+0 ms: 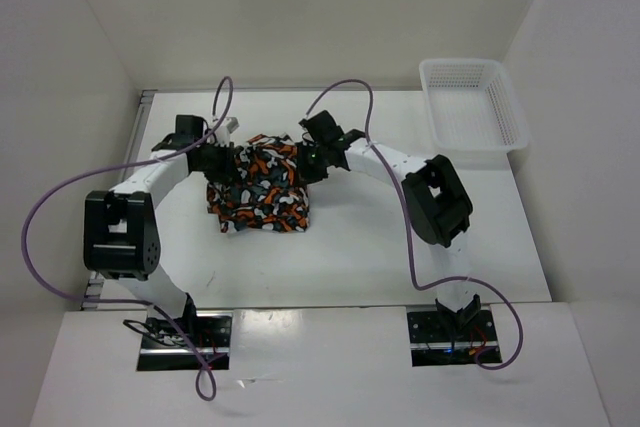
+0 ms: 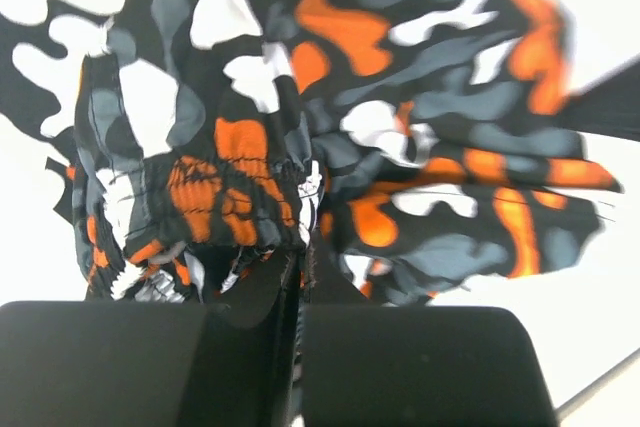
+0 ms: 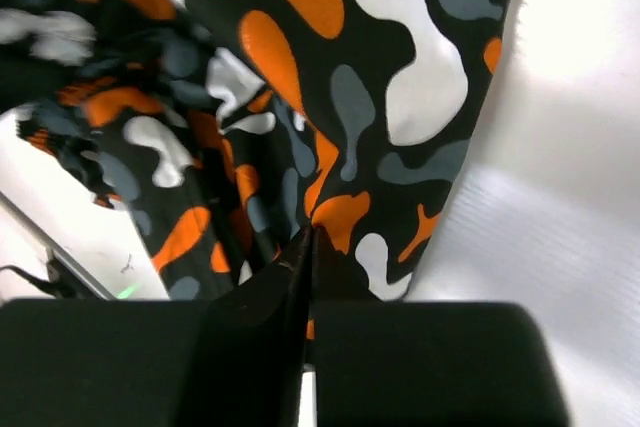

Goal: Fold and stack the shorts
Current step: Fold the shorts

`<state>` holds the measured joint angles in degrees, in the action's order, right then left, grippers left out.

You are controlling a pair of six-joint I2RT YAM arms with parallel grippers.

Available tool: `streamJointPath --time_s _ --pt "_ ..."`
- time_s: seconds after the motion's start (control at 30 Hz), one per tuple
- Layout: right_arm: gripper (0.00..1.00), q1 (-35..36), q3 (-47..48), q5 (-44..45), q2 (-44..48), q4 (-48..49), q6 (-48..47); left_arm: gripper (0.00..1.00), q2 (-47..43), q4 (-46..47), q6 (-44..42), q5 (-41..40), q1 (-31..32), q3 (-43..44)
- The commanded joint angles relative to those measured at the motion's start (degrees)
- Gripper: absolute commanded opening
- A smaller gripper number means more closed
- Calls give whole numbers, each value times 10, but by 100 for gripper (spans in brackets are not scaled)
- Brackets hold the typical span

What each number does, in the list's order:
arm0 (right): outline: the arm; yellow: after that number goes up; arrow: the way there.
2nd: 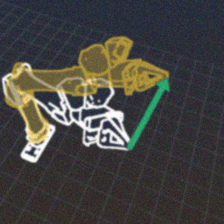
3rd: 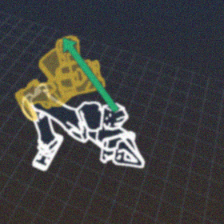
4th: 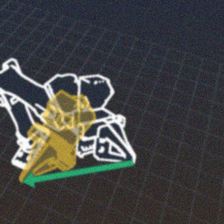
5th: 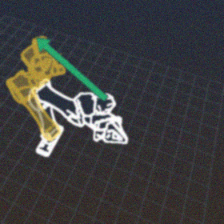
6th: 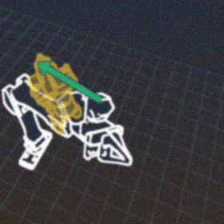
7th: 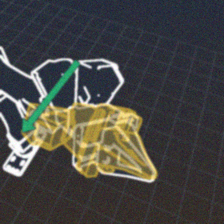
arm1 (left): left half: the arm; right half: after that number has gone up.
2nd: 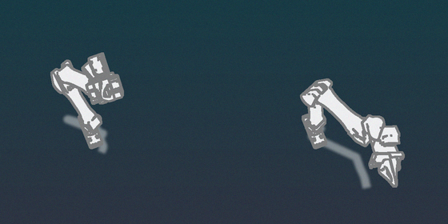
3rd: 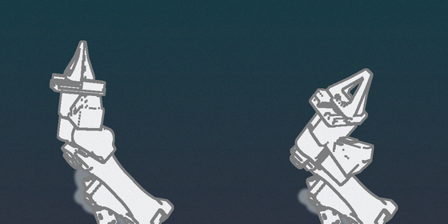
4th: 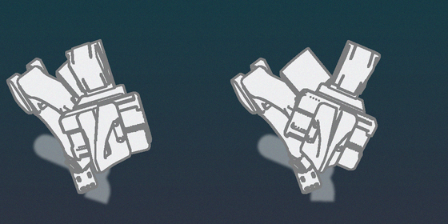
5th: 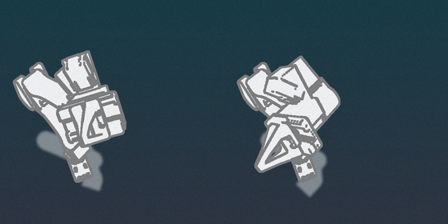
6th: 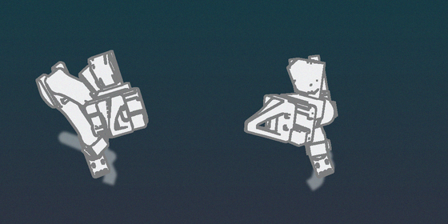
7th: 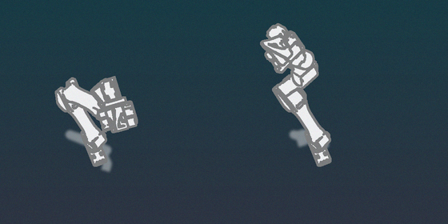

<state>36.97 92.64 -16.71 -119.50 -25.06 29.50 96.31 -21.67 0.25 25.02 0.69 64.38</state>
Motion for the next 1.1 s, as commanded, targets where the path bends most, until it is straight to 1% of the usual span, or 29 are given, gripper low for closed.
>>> streamJointPath --time_s 0.0,0.03,0.13,0.27,0.43,0.5,0.53,0.57,0.6,0.63,0.67,0.7,0.73,0.77,0.8,0.83,0.9,0.93,1.0,1.07 --pt "0 -22 -32 1 41 33 3 0 -54 10 -3 73 3 4" --pt "0 -28 -54 1 52 40 3 0 -68 10 -3 105 -9 -6" --pt "0 -48 -95 1 90 40 -2 0 -97 2 -3 147 -18 -36" --pt "0 -48 -123 14 103 40 -8 0 -122 -4 -3 184 -30 -71" --pt "0 -48 -140 14 103 45 -2 0 -133 -32 -3 189 -55 -77" --pt "0 -48 -140 14 103 50 -2 0 -127 -39 -3 172 -74 -77" --pt "1 -48 -140 14 103 50 -2 0 -121 -39 -3 172 -79 -77" --pt "5 -41 -140 7 103 56 -2 0 -112 -30 -3 160 -79 -77" --pt "17 -36 -134 7 103 56 -2 9 -91 -30 -3 146 -79 -77" --pt "19 -31 -125 7 94 56 -2 24 -80 -22 -3 138 -79 -67" --pt "20 -18 -118 7 82 56 -2 33 -69 -15 -3 137 -79 -60" --pt "22 -10 -105 7 76 51 -2 49 -52 2 -3 137 -79 -60" --pt "27 -2 -97 26 70 51 -8 64 -44 2 -3 130 -79 -60" --pt "27 16 -89 39 58 42 -8 77 -38 2 -3 130 -79 -47" --pt "27 24 -70 53 52 34 -8 82 -32 2 -3 125 -79 -41" --pt "28 31 -62 87 52 16 -14 84 -31 -6 -3 118 -79 -41" --pt "28 44 -48 115 44 -6 -20 85 -41 -14 -3 113 -90 -27" --pt "28 44 -48 146 44 -14 -20 85 -49 -22 -3 113 -90 -27" --pt "28 44 -40 169 65 -20 -28 85 -74 -28 -3 120 -107 -21" --pt "28 44 -27 184 70 -36 -35 78 -80 -28 -3 137 -107 -21"
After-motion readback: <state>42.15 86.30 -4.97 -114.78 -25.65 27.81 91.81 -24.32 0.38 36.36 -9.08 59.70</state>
